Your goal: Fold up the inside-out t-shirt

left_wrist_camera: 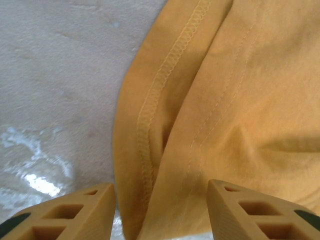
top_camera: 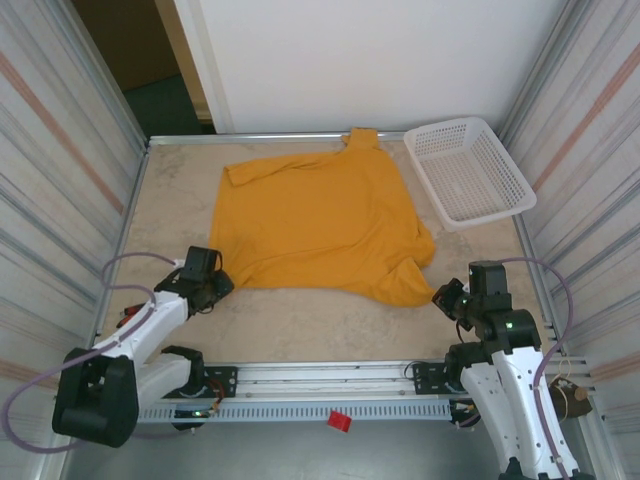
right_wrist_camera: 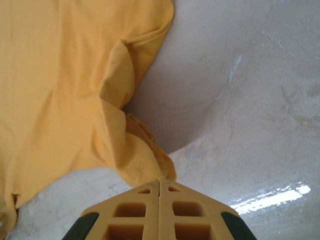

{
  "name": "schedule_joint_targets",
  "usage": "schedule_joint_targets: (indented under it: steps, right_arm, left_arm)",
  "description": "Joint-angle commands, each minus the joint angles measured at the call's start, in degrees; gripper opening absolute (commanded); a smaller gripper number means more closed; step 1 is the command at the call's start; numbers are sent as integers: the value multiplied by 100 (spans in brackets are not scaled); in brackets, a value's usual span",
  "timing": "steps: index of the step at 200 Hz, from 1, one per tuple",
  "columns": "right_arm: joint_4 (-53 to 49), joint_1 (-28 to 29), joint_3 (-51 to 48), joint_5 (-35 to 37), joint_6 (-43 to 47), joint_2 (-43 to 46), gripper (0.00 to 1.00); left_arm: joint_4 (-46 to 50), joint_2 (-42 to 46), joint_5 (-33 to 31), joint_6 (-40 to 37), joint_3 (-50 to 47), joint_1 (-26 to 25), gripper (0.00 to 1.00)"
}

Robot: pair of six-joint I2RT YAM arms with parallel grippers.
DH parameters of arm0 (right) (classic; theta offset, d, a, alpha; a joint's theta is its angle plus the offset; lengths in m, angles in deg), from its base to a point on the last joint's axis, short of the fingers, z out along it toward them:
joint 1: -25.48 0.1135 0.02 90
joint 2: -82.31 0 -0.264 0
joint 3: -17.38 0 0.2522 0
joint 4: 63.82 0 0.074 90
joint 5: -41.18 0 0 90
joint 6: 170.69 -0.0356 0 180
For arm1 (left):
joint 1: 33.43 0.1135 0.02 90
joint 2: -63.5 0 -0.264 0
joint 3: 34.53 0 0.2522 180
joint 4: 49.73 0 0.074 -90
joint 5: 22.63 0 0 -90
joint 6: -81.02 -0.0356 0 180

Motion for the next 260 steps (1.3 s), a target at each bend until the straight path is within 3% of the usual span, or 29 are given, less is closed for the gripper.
schedule_joint_targets:
  steps: [1, 27, 35, 50, 75, 119, 140, 202, 260]
  right_arm:
    - [-101, 7, 95, 71, -63, 17, 0]
    - [-93, 7, 114, 71, -81, 22, 0]
    - [-73, 7, 136, 71, -86, 22, 0]
    - [-46, 8, 260, 118, -99, -3, 0]
    - [17, -2, 715, 388, -68, -207, 0]
    - [107, -29, 1032, 792, -35, -437, 0]
    - [47, -55, 999, 935, -68, -333, 0]
    - [172, -90, 1162, 865, 89, -302, 0]
    - [517, -88, 1141, 502, 256, -680, 0]
  left_arm:
    - [-370, -124, -26, -37, 121, -21, 49]
    - [-549, -117, 56, 63, -5, -39, 39]
    - [-571, -103, 74, 71, -25, -39, 29]
    - [-499, 31, 83, -33, 65, -39, 0]
    - [-91, 565, 114, -337, 554, 212, 0]
    - [519, 726, 1016, -715, 1510, 1635, 0]
    - [482, 589, 1354, -827, 1617, 2025, 0]
    - [176, 438, 1667, -1091, 1804, 2150, 0]
    - [-167, 82, 2574, -972, 1697, 2000, 0]
